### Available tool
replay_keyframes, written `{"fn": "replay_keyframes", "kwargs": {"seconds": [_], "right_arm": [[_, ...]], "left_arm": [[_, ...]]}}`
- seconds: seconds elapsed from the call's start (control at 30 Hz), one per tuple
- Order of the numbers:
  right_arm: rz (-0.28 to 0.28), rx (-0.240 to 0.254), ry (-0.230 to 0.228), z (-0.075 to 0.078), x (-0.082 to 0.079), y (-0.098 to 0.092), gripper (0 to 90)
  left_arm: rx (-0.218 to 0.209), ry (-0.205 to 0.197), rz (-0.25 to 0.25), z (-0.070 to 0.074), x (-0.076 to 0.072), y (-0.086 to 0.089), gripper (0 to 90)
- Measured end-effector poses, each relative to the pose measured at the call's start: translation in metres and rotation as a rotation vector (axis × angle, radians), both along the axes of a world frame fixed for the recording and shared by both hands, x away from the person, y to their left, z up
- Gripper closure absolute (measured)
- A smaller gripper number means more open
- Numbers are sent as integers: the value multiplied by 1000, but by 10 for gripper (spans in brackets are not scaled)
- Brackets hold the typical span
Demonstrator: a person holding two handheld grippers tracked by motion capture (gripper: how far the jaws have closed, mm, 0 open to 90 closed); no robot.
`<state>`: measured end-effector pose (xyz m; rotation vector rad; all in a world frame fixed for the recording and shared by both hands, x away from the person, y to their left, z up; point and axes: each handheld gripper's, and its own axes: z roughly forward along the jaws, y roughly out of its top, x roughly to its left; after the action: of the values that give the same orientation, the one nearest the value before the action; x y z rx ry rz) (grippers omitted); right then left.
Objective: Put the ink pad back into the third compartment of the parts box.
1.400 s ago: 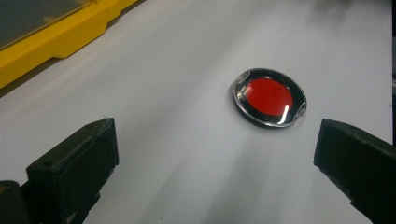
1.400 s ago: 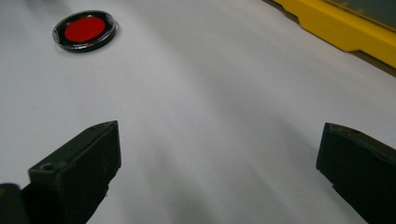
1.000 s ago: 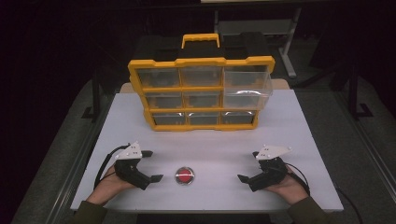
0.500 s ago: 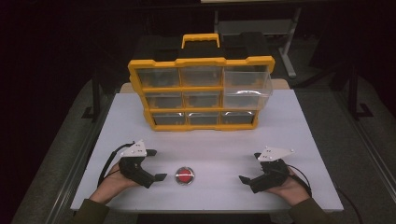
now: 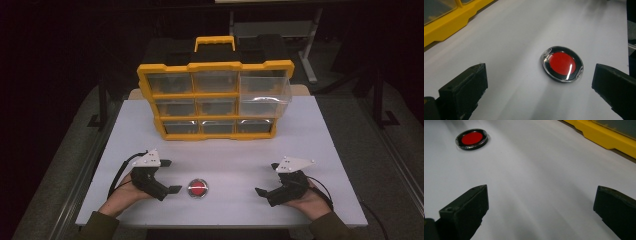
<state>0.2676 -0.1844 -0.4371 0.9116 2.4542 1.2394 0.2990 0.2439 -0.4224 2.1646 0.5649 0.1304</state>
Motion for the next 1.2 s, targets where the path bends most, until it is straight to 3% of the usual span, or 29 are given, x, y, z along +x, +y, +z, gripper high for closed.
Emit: {"fn": "replay_keyframes", "kwargs": {"seconds": [1.2], "right_arm": [[8,11,3,-1,4,2,0]], "left_arm": [[-9,7,-56,9,7,-23,0]]}}
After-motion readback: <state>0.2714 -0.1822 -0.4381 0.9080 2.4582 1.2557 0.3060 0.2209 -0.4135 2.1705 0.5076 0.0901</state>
